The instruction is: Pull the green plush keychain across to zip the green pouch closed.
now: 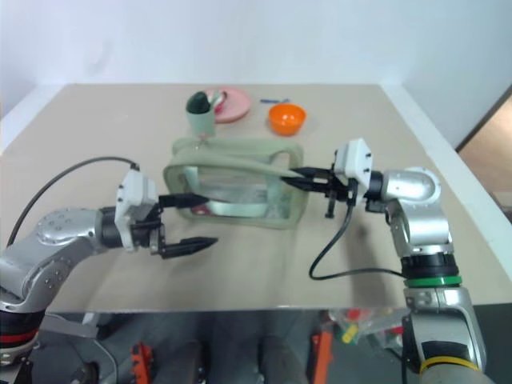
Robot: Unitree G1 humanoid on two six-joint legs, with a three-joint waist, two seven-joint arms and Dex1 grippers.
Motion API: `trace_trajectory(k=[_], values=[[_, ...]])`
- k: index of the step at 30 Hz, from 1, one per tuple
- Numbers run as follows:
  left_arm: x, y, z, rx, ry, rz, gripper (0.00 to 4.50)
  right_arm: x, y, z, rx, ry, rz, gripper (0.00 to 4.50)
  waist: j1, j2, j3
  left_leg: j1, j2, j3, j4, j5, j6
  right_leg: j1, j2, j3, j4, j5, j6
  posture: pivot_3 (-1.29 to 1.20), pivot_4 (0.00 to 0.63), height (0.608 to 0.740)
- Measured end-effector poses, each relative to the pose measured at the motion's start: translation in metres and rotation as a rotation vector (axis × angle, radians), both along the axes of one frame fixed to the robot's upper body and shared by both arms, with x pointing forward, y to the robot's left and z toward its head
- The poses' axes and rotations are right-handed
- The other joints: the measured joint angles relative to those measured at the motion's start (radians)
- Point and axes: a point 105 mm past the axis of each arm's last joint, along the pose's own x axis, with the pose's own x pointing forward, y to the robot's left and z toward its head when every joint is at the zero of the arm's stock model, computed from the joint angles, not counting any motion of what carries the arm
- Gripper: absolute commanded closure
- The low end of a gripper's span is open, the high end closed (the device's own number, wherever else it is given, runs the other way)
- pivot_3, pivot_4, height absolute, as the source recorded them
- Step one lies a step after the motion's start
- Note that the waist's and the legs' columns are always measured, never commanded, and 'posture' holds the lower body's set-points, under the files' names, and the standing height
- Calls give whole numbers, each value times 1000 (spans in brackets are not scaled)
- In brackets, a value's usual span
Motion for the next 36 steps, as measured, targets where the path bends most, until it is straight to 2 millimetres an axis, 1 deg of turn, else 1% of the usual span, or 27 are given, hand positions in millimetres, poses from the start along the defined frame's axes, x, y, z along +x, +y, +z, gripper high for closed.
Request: trace_trajectory(k=[5,7,9,10,13,16,18,19,20,23,27,30,36], values=[[1,0,1,-7,-1,10,0,0,0,0,1,1,-3,4463,0,0,0,0,0,0,0,0,0,0,0,0,0,0,0,0,150,740],[4,4,5,-37,0,39,0,1,0,0,8,5,-14,4463,0,0,0,0,0,0,0,0,0,0,0,0,0,0,0,0,150,740],[11,17,15,-103,33,116,0,2,0,-4,17,15,-25,4463,0,0,0,0,0,0,0,0,0,0,0,0,0,0,0,0,150,740],[12,21,17,-115,37,133,0,2,0,-4,19,18,-27,4463,0,0,0,0,1,0,0,0,0,0,0,-1,0,0,0,0,150,740],[18,45,31,-206,96,231,0,1,-1,-7,25,27,-36,4463,-3,0,0,1,1,-1,0,0,0,0,1,-1,1,0,0,0,150,740],[25,58,44,-248,105,293,0,1,0,-6,25,21,-38,4463,-1,0,0,1,1,-1,1,0,0,1,1,-1,1,0,0,0,150,740],[36,64,54,-267,84,346,0,1,1,-6,24,19,-41,4463,0,0,0,1,1,-1,1,0,-1,1,1,-2,1,1,0,0,150,740],[45,68,60,-266,51,390,0,1,1,-6,21,19,-41,4463,-1,0,0,1,0,-1,1,1,-1,1,1,-1,1,1,0,0,150,740],[48,71,61,-267,40,409,0,1,1,-6,20,20,-40,4463,-2,0,0,2,0,0,1,1,-1,1,1,0,1,2,0,0,150,740],[56,72,53,-227,13,450,0,2,1,-6,20,19,-42,4463,-3,0,0,2,0,0,0,1,-1,1,1,0,1,2,0,0,150,740],[59,63,31,-128,-16,413,0,2,1,-6,21,18,-45,4463,-2,0,0,2,1,0,0,1,-1,0,1,0,1,1,-1,0,150,740],[61,60,25,-103,-38,389,0,2,1,-7,17,17,-48,4463,-2,0,0,2,1,0,0,1,-1,0,1,0,1,1,-1,0,150,740],[73,62,19,-99,-51,384,0,3,0,-7,12,15,-53,4463,-2,0,0,2,1,1,0,1,-1,1,1,1,1,2,-1,0,150,740]])
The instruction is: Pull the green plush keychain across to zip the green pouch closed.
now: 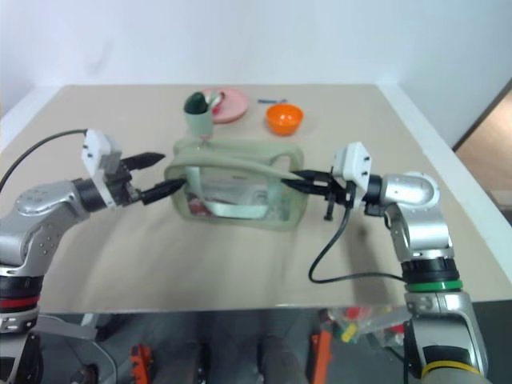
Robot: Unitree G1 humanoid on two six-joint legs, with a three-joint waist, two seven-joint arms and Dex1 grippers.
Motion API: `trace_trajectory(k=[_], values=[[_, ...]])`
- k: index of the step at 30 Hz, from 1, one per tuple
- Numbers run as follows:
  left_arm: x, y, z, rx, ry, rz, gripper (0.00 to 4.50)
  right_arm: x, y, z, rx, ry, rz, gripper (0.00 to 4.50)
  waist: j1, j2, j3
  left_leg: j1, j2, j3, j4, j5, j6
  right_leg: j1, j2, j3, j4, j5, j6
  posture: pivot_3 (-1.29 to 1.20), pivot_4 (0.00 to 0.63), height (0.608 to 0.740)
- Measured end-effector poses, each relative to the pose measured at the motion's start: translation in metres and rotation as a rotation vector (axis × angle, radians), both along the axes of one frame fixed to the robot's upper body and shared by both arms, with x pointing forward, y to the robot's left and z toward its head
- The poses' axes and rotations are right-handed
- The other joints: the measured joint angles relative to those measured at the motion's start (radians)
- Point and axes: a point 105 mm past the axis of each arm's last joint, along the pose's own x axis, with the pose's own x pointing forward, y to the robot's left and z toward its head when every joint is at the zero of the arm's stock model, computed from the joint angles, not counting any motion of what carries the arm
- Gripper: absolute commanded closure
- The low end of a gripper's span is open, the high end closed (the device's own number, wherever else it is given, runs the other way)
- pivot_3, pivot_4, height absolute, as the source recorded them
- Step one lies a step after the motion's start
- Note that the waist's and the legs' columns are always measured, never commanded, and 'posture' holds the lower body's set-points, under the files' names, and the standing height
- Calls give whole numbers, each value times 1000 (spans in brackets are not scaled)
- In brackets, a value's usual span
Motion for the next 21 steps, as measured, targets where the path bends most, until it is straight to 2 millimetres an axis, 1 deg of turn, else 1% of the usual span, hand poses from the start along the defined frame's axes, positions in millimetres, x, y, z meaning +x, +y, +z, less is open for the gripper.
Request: trace_trajectory(k=[2,3,4,5,8,11,14,17,21], values=[[0,-3,-1,-1,-5,-17,537,0,0,0,0,0,-2,4500,0,0,0,0,0,0,0,0,0,0,0,0,0,0,0,0,150,740],[-1,-7,-1,-5,-5,-37,874,0,0,0,2,0,-5,4500,0,0,0,0,0,0,0,0,0,0,0,0,0,0,0,0,150,740],[-2,-10,-2,-9,-3,-53,1041,1,0,0,3,3,-8,4500,0,0,0,0,0,0,0,0,0,0,0,0,0,0,0,0,150,740],[-2,-11,-2,-13,0,-62,1544,1,-1,0,5,7,-11,4500,0,0,0,0,0,0,0,0,0,0,0,0,0,0,0,0,150,740],[-6,-16,-1,-22,10,-96,2550,2,-1,0,10,19,-22,4500,0,0,0,0,0,0,0,0,0,0,0,0,0,0,0,0,150,740],[-12,-16,-1,-28,29,-105,3593,4,-3,0,5,16,-39,4500,0,0,0,0,0,0,0,0,0,0,0,0,0,0,0,0,150,740],[-18,-18,0,-29,45,-119,4471,7,-5,0,2,13,-64,4500,1,0,0,-1,0,0,0,0,0,0,-1,0,0,0,1,0,150,740],[-21,-19,-1,-27,49,-121,4471,9,-5,0,-6,-3,-75,4500,1,0,0,-1,0,0,0,0,0,0,-1,0,0,0,1,0,150,740],[-18,-17,0,-7,27,-94,4471,11,-4,2,-5,-13,-81,4500,1,0,0,-1,0,-1,0,0,0,0,0,0,0,0,1,0,150,740]])
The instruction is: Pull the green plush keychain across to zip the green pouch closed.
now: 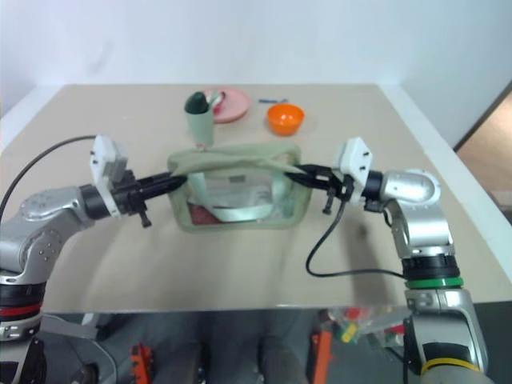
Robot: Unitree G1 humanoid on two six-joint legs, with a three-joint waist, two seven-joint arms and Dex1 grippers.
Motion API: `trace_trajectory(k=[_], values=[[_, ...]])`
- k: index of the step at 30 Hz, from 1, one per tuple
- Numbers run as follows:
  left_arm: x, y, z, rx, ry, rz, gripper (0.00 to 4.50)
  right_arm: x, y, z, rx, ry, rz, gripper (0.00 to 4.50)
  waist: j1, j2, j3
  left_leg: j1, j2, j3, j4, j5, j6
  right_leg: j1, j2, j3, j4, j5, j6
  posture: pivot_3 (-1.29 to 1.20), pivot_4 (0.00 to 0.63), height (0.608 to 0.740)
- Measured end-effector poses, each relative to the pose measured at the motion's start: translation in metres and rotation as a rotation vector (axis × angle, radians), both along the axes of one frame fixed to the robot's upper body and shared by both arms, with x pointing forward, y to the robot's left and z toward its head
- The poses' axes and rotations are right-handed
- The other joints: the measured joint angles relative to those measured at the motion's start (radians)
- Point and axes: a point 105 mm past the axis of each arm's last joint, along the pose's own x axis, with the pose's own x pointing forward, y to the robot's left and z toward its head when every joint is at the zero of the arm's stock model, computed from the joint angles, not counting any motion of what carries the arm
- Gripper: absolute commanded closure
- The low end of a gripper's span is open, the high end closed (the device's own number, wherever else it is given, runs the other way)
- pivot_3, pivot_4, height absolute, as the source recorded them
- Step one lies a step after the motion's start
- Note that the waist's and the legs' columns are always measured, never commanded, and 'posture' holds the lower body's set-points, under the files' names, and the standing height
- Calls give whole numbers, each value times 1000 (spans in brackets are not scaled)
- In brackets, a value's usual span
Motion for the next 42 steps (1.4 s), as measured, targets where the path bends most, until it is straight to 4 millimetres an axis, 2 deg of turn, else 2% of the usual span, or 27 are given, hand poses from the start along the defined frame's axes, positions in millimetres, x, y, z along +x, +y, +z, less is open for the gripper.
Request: trace_trajectory(k=[2,3,8,12,15,20,23,27,30,33,36,39,42], values=[[1,-1,-1,16,-19,11,4471,1,0,-1,3,26,-3,4500,0,0,0,0,0,0,0,0,0,0,0,0,0,0,0,0,150,740],[2,-1,-1,23,-26,12,4493,1,0,-2,6,40,-4,4136,0,0,0,0,0,0,0,0,0,0,0,0,0,0,0,0,150,740],[2,-3,-1,43,-54,14,4493,-5,-1,4,18,135,-2,4136,1,0,0,0,0,0,0,0,0,0,0,0,0,0,0,0,150,740],[0,-8,-1,47,-66,-11,4500,-15,1,19,86,197,18,2782,1,0,0,0,0,0,0,0,0,0,0,0,0,0,0,0,150,740],[-2,-8,-1,52,-73,-26,4500,-20,-6,29,122,265,0,1742,2,0,0,-1,0,0,0,0,0,0,0,0,0,0,0,0,150,740],[-1,-8,-1,57,-83,-28,4500,-23,-7,32,131,306,-10,107,1,0,0,0,0,0,0,0,0,0,0,0,0,0,0,0,150,740],[-2,-9,-1,55,-83,-32,4500,-13,-9,45,170,299,-32,107,0,0,0,0,-1,1,1,0,0,0,0,1,0,0,0,0,150,740],[-3,-10,-1,55,-84,-39,4500,1,-8,80,221,197,-38,107,0,0,0,-1,0,1,1,0,0,0,0,1,-1,0,0,0,150,740],[-5,-11,-1,57,-85,-53,4500,27,9,95,213,117,-41,107,-4,0,0,0,0,2,0,0,0,-1,0,1,-1,0,0,0,150,740],[-9,-14,0,62,-94,-72,4500,43,25,92,181,78,-48,107,-2,0,0,-1,0,1,-1,0,0,-1,0,0,-1,0,0,0,150,740],[-13,-17,0,66,-100,-82,4500,62,56,73,116,48,-21,107,-2,0,0,-2,0,1,-1,0,0,-2,0,0,-1,0,-1,0,150,740],[-16,-20,1,69,-109,-83,4500,64,84,43,44,71,57,107,-1,0,0,-3,0,0,-2,-1,0,-3,-1,0,-1,2,-4,0,150,740],[-18,-20,-2,68,-104,-79,4500,59,92,33,-29,46,123,107,1,0,0,-4,-1,0,-1,-2,-1,-2,-3,-1,-2,2,-4,0,150,740]])
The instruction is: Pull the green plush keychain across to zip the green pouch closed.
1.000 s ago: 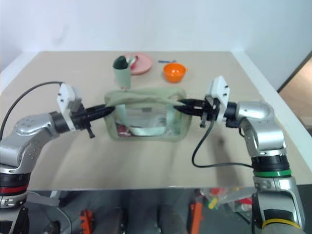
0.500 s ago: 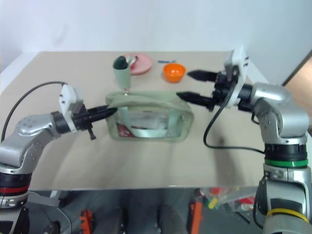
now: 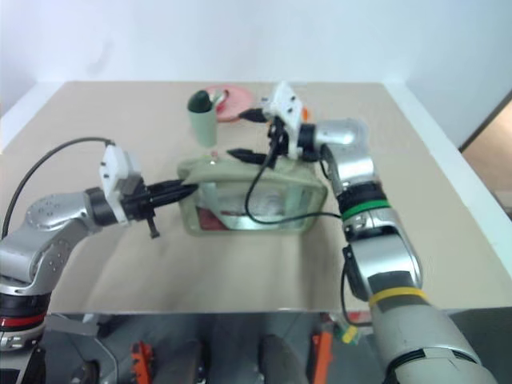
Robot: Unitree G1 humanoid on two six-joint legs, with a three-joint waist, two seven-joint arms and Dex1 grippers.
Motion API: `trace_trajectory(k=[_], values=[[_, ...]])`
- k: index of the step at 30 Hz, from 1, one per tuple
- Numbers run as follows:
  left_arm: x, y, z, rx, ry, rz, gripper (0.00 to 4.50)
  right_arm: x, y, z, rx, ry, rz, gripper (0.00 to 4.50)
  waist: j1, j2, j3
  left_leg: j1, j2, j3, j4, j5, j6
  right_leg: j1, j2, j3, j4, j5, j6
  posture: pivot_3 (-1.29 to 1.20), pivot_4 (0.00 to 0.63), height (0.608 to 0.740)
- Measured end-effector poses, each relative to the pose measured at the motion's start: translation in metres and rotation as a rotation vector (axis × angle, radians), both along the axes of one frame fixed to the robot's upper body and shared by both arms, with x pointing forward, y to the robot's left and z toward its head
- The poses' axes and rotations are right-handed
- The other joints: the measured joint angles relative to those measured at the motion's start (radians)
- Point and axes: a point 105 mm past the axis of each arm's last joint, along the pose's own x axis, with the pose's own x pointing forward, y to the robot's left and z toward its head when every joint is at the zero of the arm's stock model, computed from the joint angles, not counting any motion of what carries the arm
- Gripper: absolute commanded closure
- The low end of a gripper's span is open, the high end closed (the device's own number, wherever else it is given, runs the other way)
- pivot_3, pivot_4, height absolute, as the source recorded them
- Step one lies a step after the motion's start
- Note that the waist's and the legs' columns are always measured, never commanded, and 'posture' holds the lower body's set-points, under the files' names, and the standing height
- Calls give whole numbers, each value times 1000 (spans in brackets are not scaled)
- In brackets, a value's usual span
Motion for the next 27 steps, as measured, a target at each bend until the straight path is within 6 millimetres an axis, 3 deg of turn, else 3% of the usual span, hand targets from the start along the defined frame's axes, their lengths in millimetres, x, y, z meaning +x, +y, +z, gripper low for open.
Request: trace_trajectory(k=[8,27], values=[[0,-1,-1,-2,2,18,4500,-19,7,-25,-127,63,176,107,-1,0,0,2,1,-2,0,0,0,1,2,-1,1,-1,1,0,150,740],[5,1,-2,-14,3,56,4500,-19,29,-35,-99,74,196,328,-3,0,0,5,3,-1,1,1,-1,2,4,-1,2,-1,1,0,150,740]])
